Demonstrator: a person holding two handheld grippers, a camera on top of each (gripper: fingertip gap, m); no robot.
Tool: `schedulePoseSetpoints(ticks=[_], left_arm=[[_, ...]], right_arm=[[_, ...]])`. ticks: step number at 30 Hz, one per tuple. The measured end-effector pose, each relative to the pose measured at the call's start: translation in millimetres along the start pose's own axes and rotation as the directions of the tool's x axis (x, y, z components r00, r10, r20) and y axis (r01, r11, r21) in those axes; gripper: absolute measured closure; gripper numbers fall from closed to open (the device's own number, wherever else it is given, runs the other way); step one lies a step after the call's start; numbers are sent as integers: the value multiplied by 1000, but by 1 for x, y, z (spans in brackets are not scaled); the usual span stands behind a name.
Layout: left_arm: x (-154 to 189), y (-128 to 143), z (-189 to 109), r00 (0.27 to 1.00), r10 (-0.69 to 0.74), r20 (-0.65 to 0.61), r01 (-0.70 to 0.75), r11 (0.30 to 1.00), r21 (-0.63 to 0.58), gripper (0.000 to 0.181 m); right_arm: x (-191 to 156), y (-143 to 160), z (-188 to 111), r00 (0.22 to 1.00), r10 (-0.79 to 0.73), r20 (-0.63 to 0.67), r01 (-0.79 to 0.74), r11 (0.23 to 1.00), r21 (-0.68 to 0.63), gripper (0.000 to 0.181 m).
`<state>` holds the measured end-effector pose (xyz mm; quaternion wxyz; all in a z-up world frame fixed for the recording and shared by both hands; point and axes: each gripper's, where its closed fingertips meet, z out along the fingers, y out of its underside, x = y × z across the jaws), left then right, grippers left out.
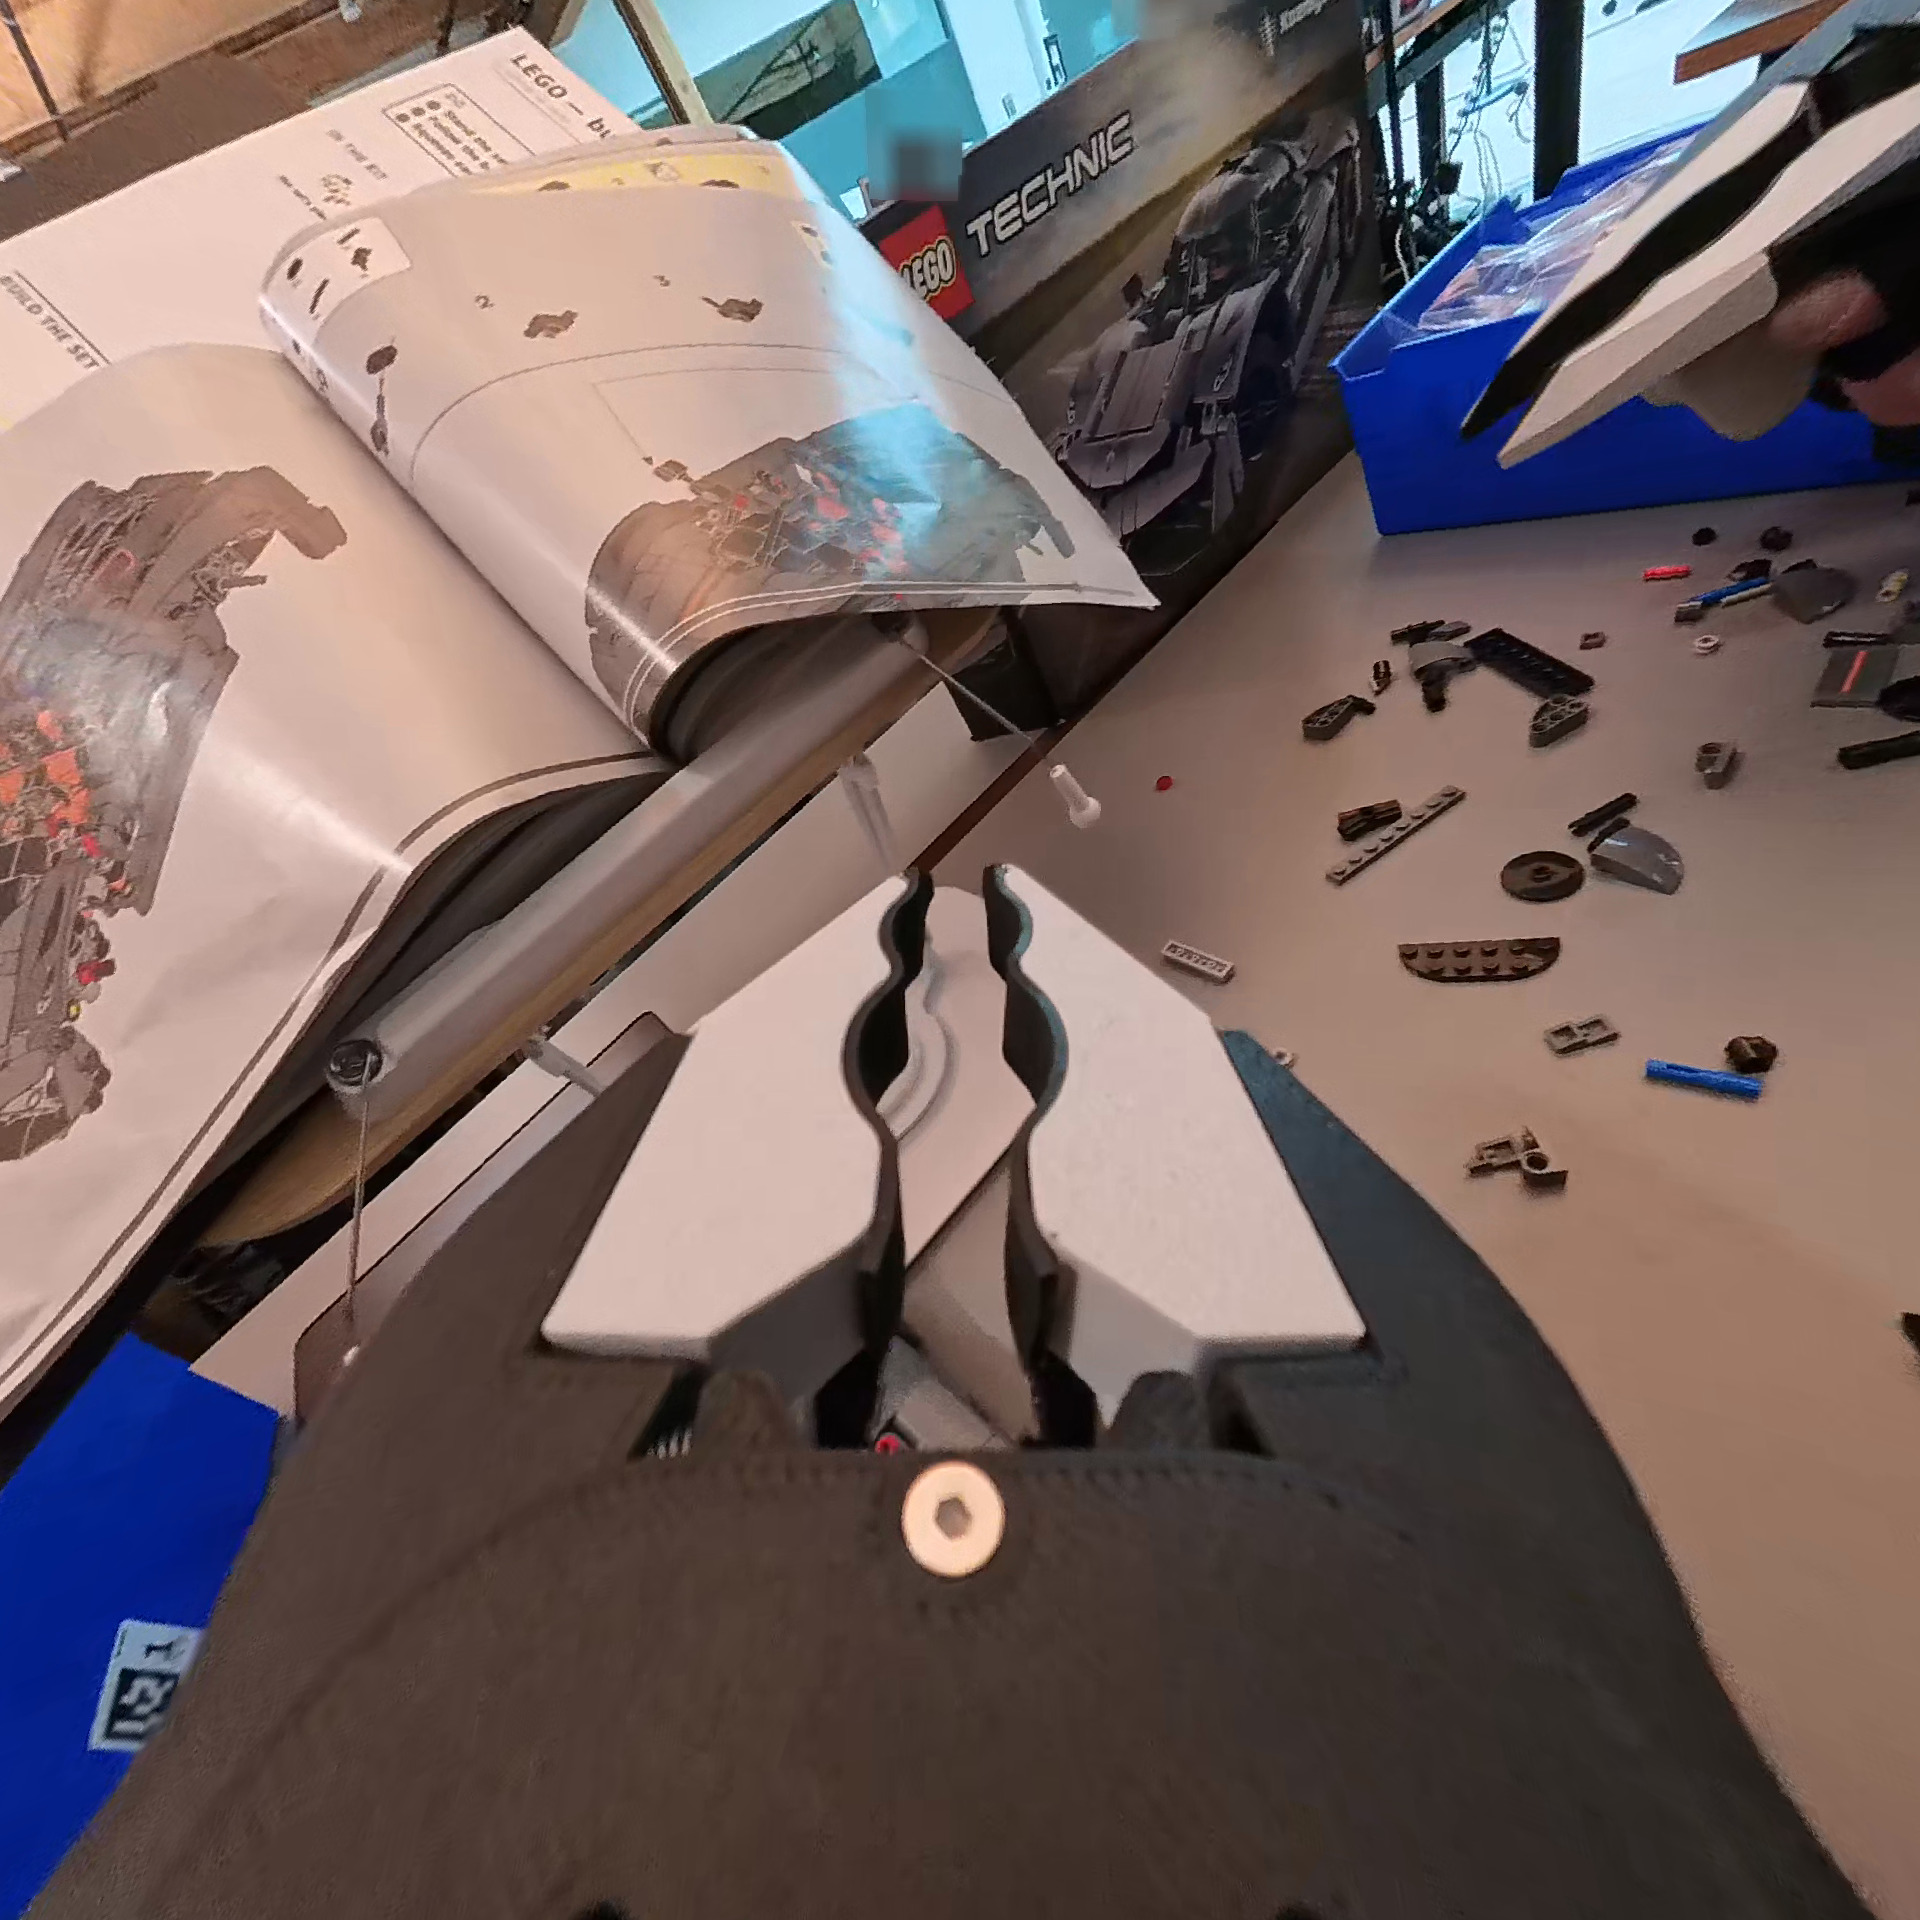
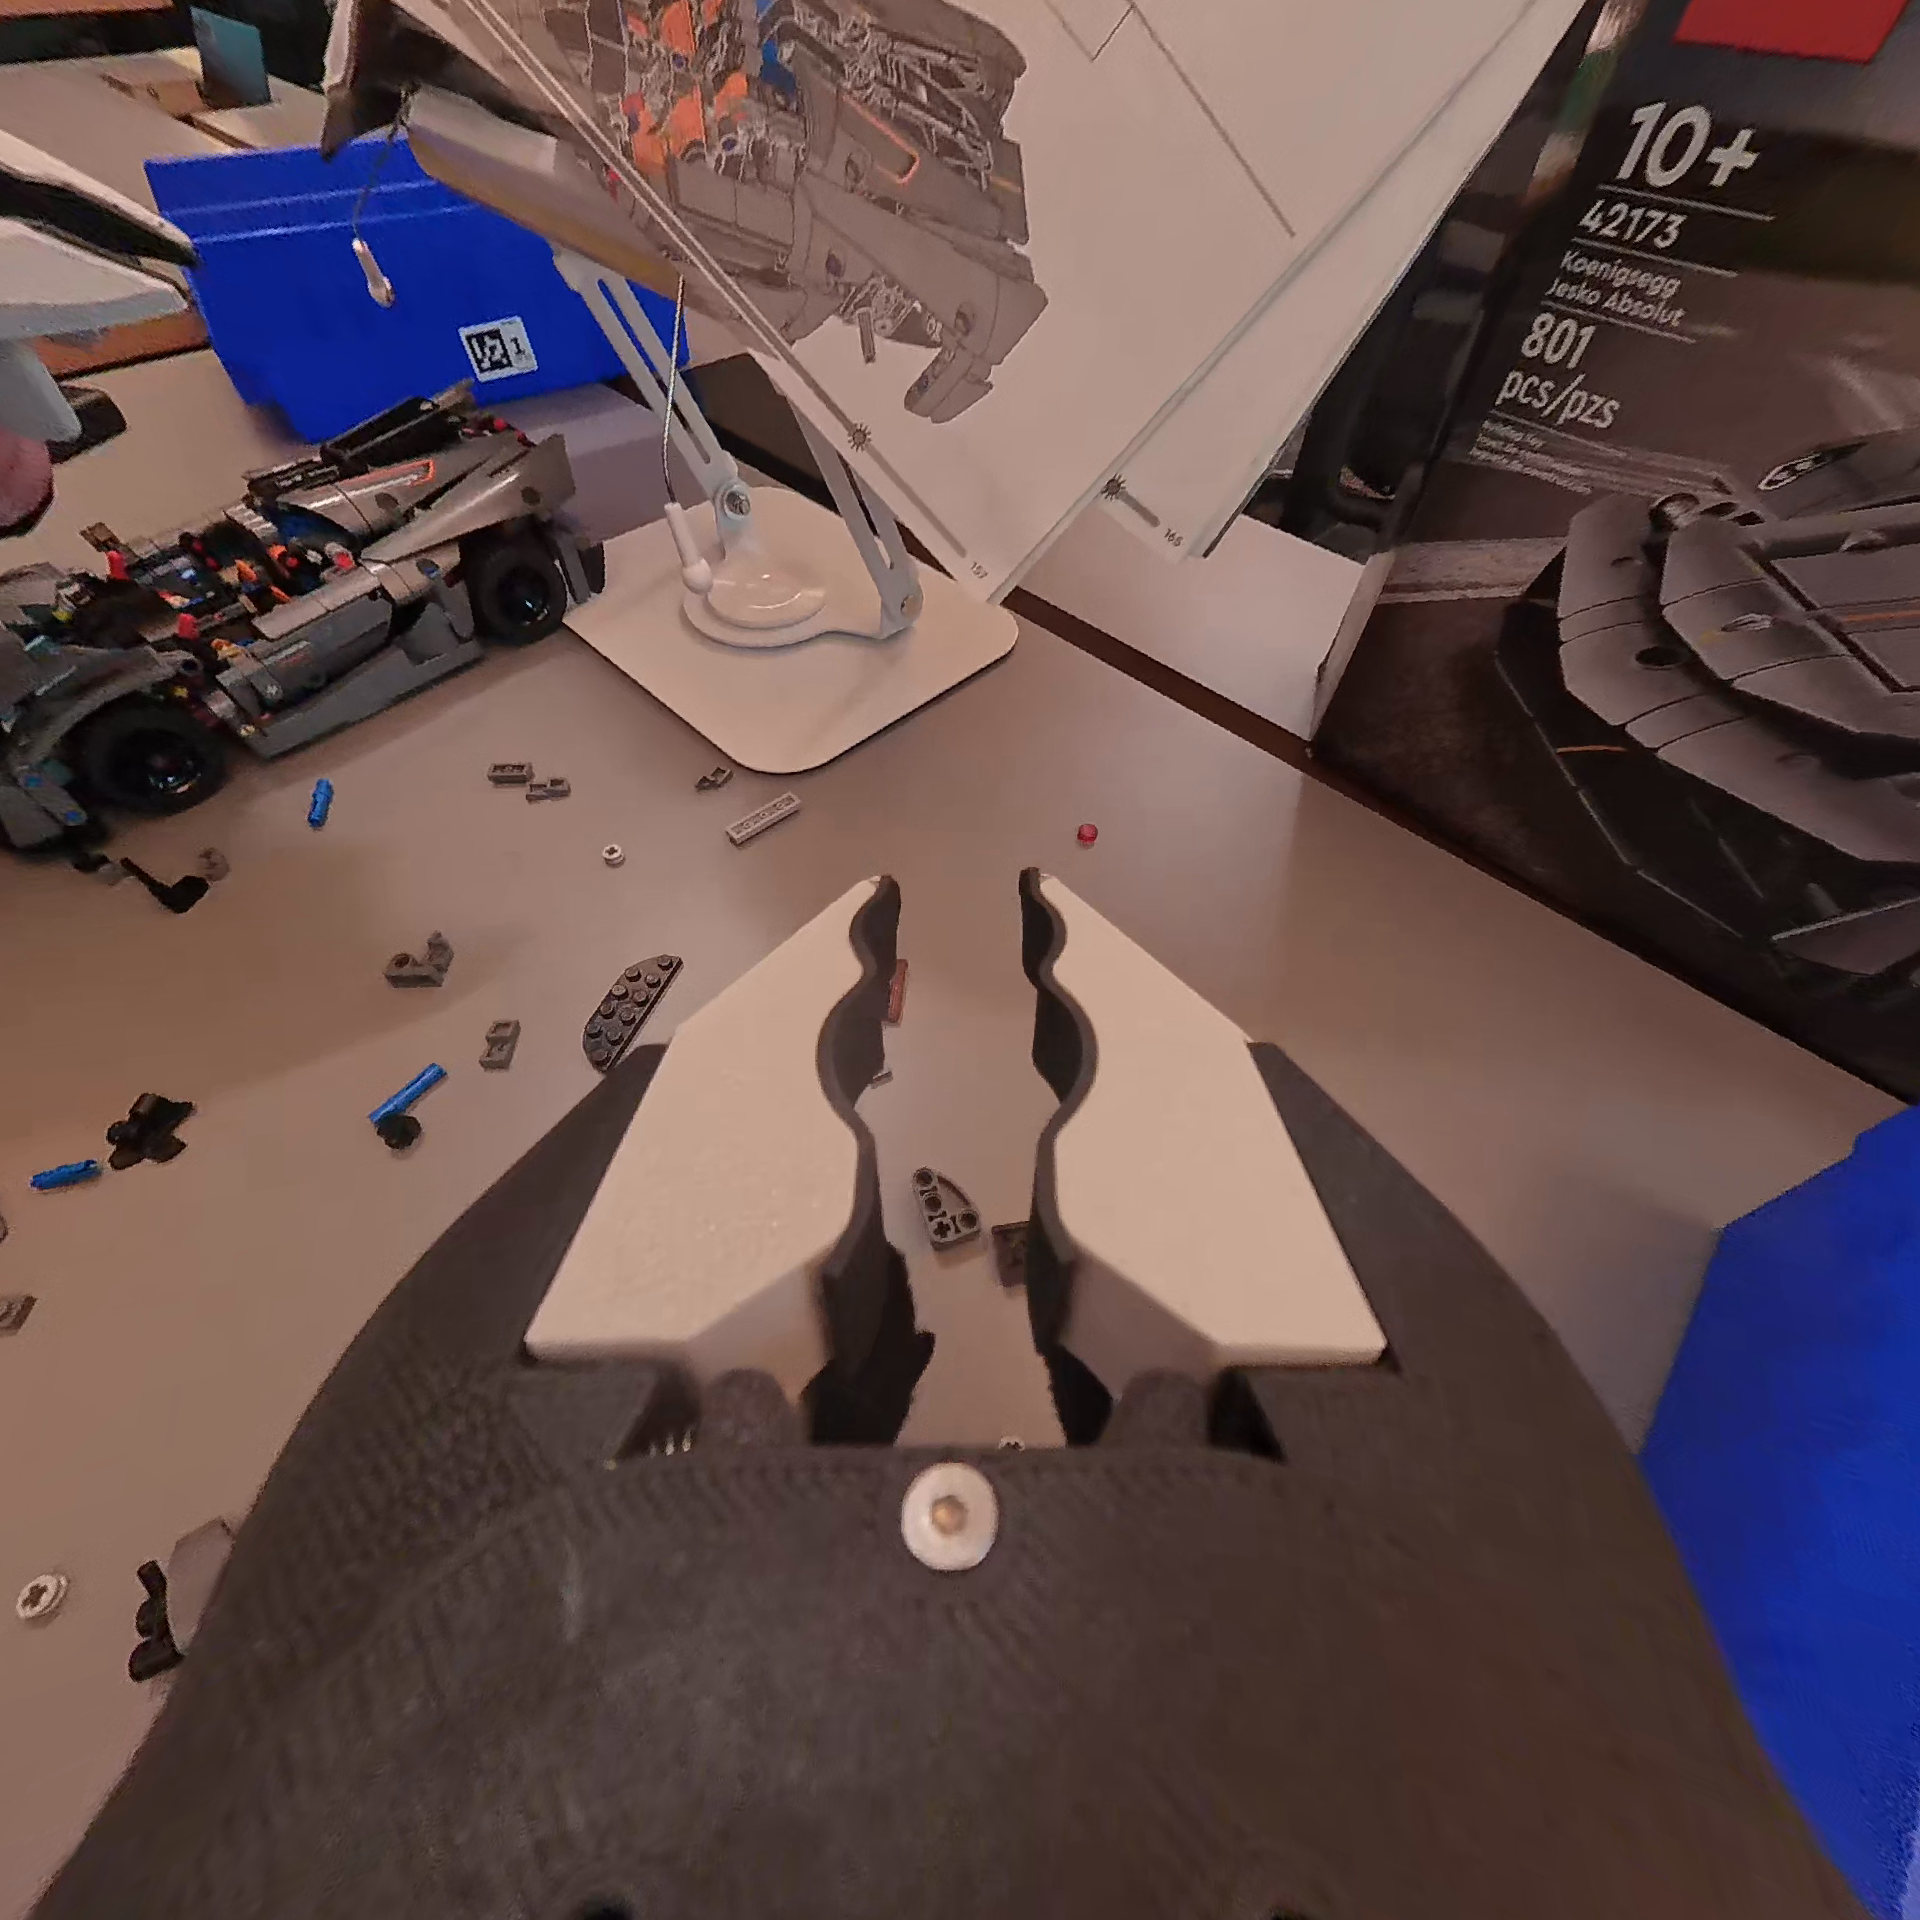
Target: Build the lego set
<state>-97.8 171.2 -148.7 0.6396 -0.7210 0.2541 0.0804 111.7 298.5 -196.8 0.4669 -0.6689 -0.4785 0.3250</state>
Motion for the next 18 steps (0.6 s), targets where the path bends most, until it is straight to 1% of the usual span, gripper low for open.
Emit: schedulePoseSetpoints(ticks=[5,6,9,10,14,18], left_arm=[[-9,3,-4,1000,3,19,-2,1000,-12,172],[-12,1,-6,1000,-22,19,22,1000,1,172],[-17,-10,-13,982,-185,-38,188,980,71,169],[-21,-13,-16,976,-213,-41,216,973,86,168],[-30,-11,-21,976,-215,-10,215,972,97,168],[-22,-4,-14,980,-198,-24,199,978,69,168]], right_arm=[[-4,5,4,1000,-8,15,8,1000,-29,159],[-4,5,4,1000,-11,15,11,999,-32,159],[-2,7,3,1000,-24,1,24,999,-46,158],[0,6,2,1000,-20,-4,19,999,-41,158],[6,4,-1,1000,7,-24,-8,1000,-21,157],[8,5,0,999,16,-32,-17,1000,-23,156]])
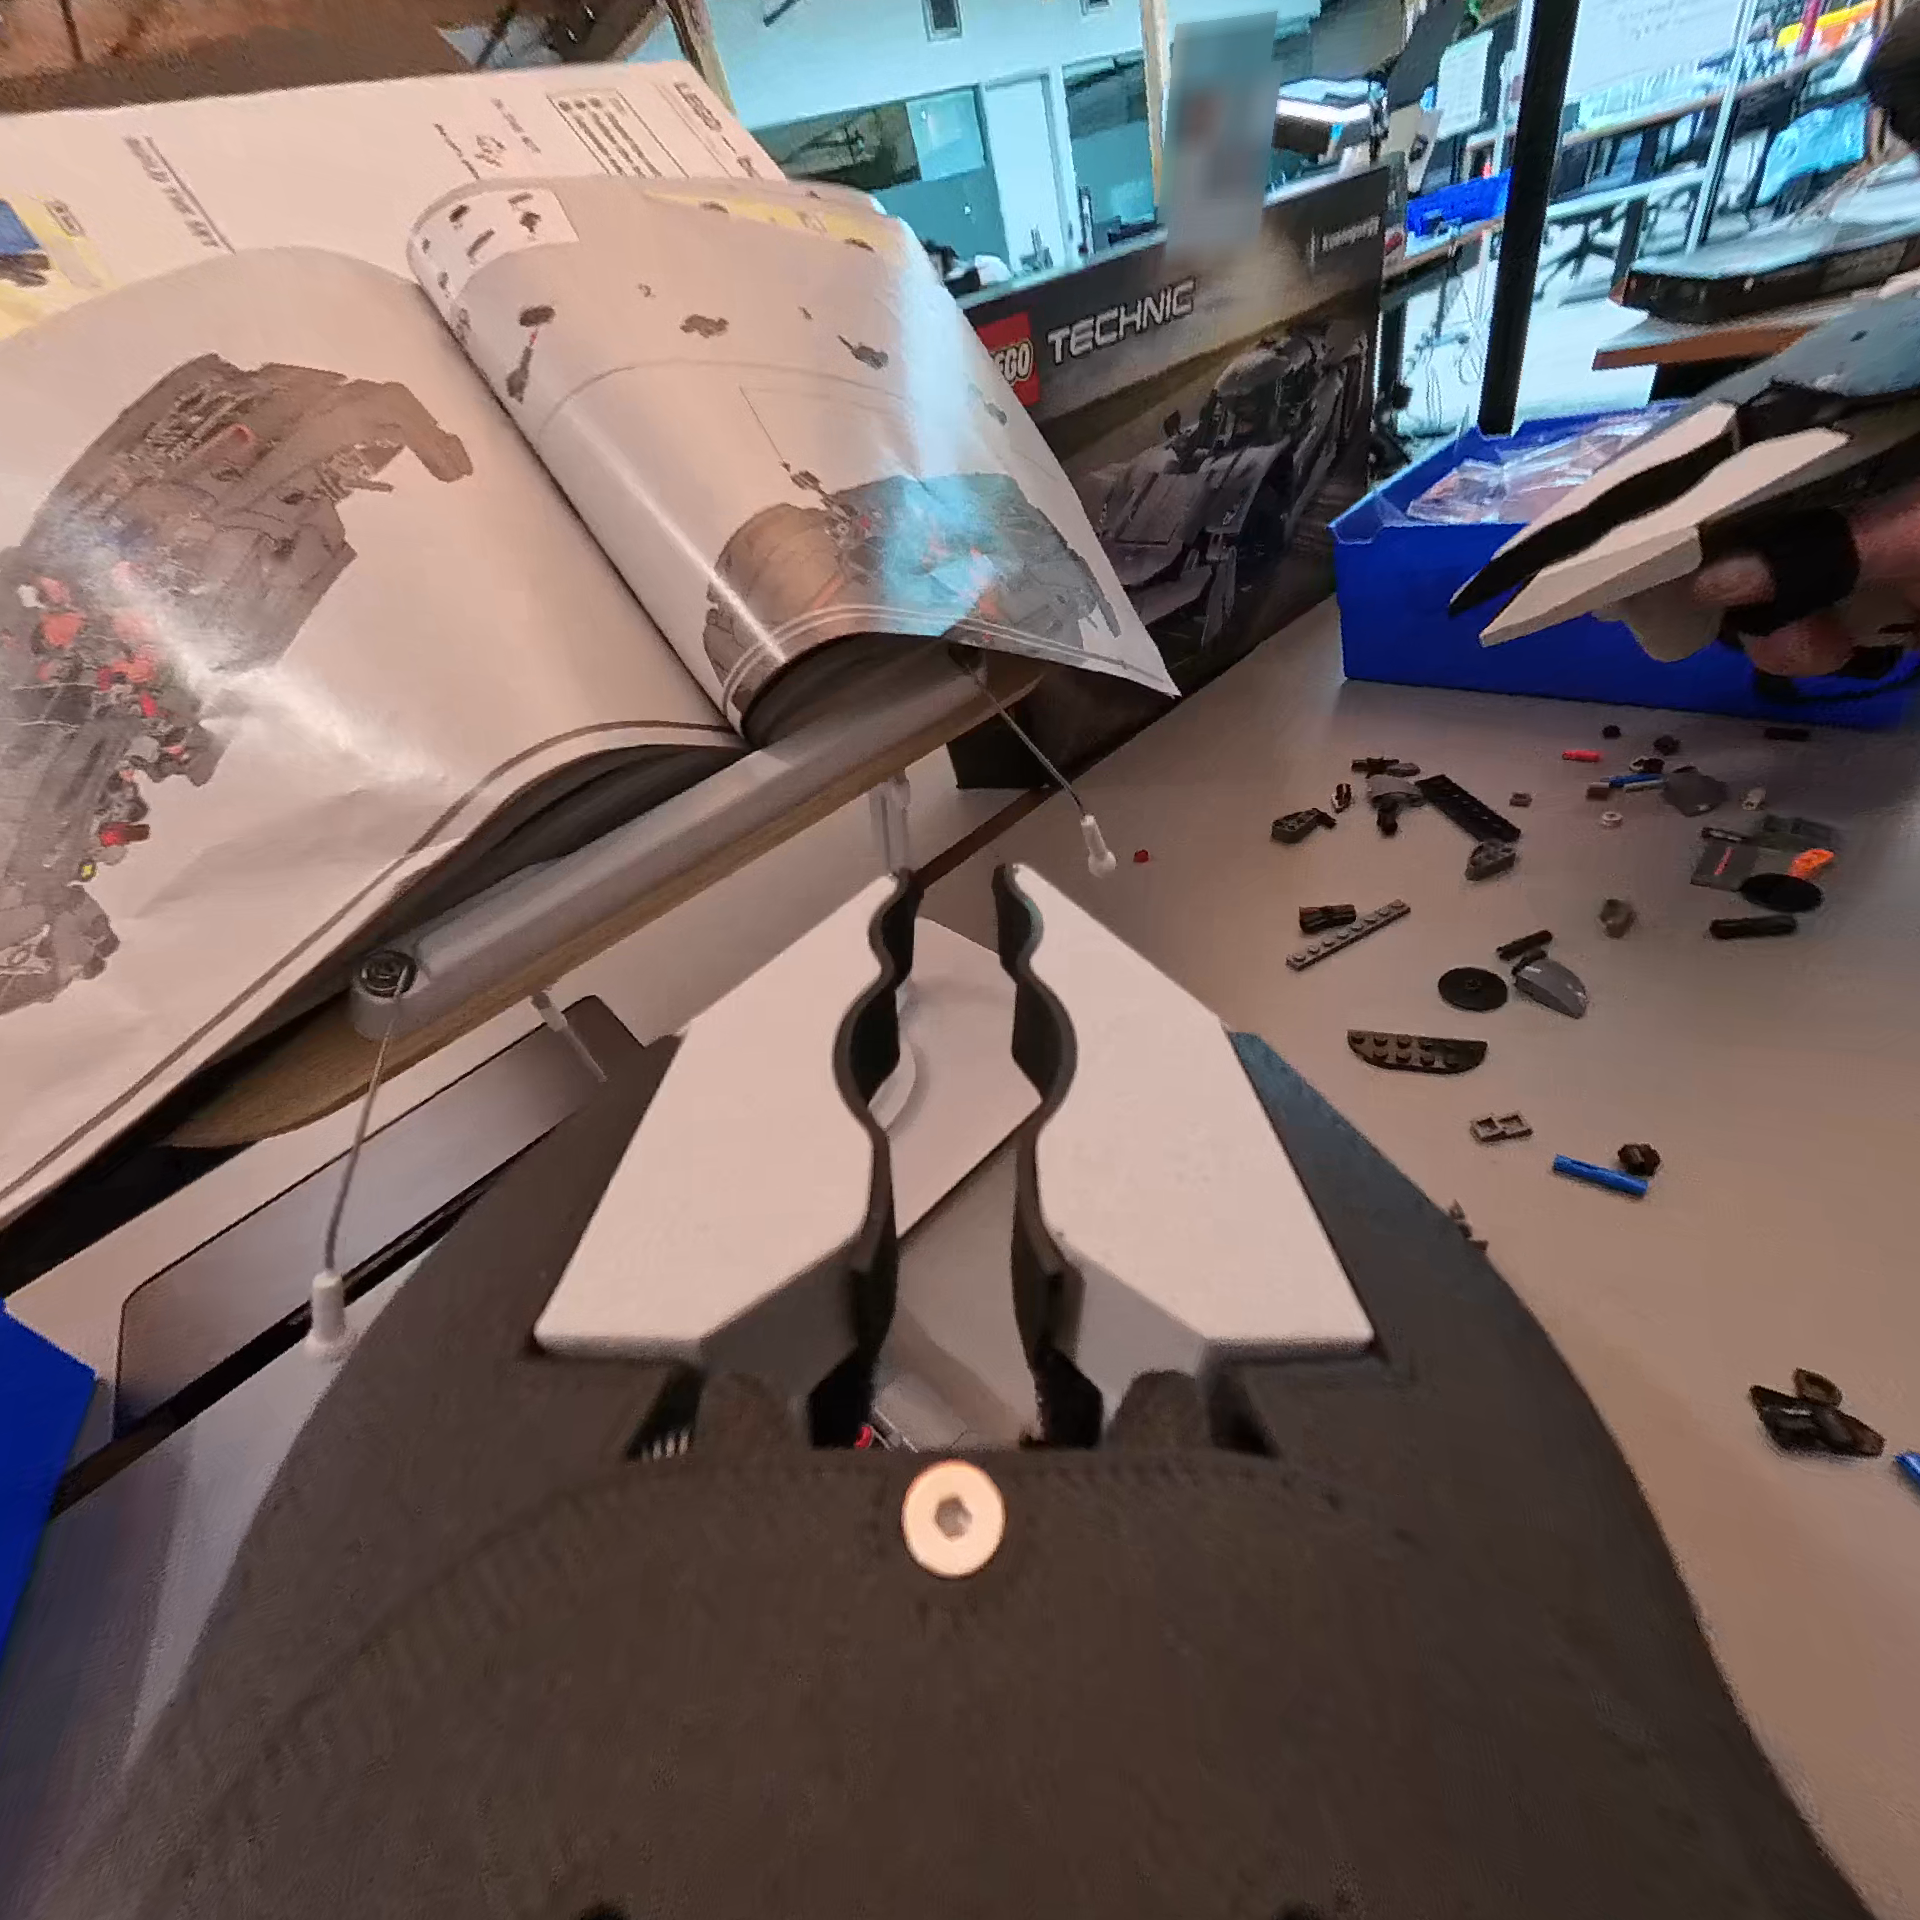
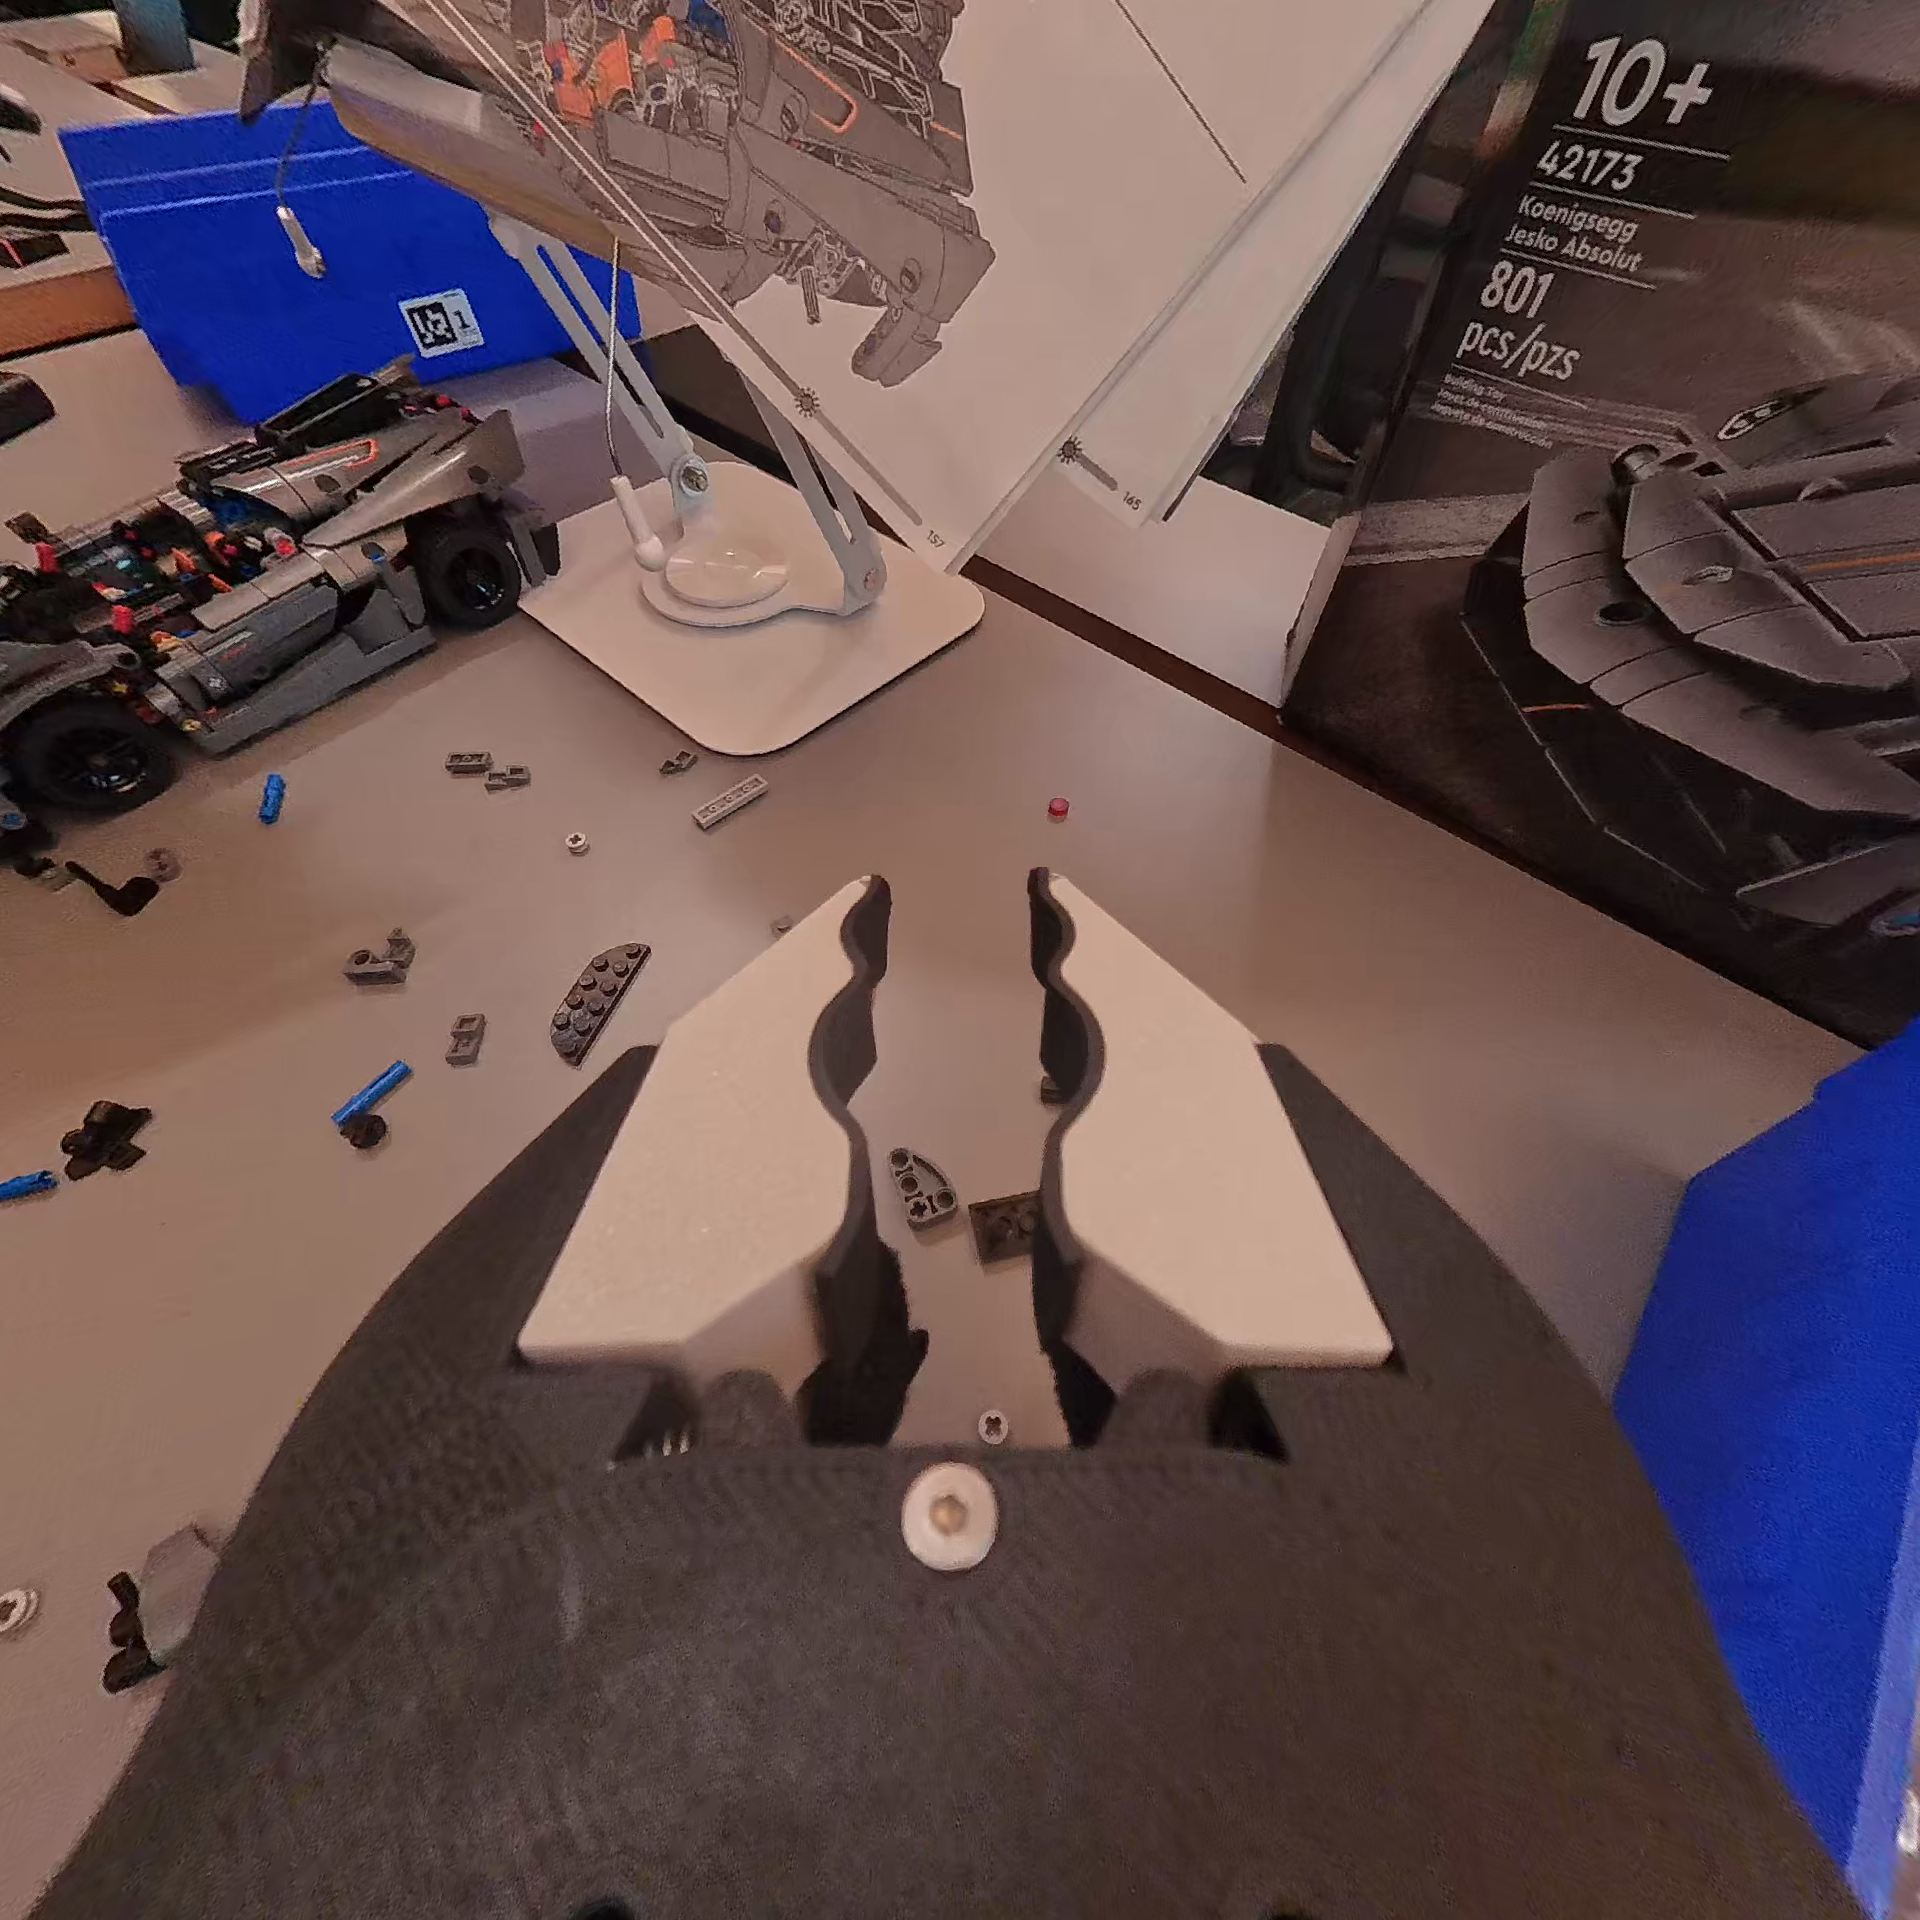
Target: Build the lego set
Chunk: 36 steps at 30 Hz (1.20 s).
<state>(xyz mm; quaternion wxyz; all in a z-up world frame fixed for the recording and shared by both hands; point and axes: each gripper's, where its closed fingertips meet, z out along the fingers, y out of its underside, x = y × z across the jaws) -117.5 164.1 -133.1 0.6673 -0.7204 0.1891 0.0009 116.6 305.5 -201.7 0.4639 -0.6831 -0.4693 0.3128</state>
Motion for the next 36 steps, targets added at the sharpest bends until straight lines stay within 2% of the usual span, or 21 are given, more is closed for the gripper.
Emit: schedulePoseSetpoints(ticks=[5,19,25,30,36], left_arm=[[9,9,7,997,73,-6,-73,996,-44,170],[12,17,11,996,92,-17,-93,993,-70,171],[16,22,15,993,115,-28,-117,989,-89,172],[16,23,15,991,130,-25,-132,987,-96,172],[19,27,17,990,134,-38,-137,985,-106,172]], right_arm=[[0,-2,-2,1000,-14,1,14,1000,7,152],[18,0,-8,995,1,-98,-1,1000,-6,142],[36,-5,-17,977,10,-213,-7,1000,13,131],[49,-10,-30,959,37,-280,-25,999,46,131],[56,2,-26,946,-8,-325,0,1000,-25,132]])
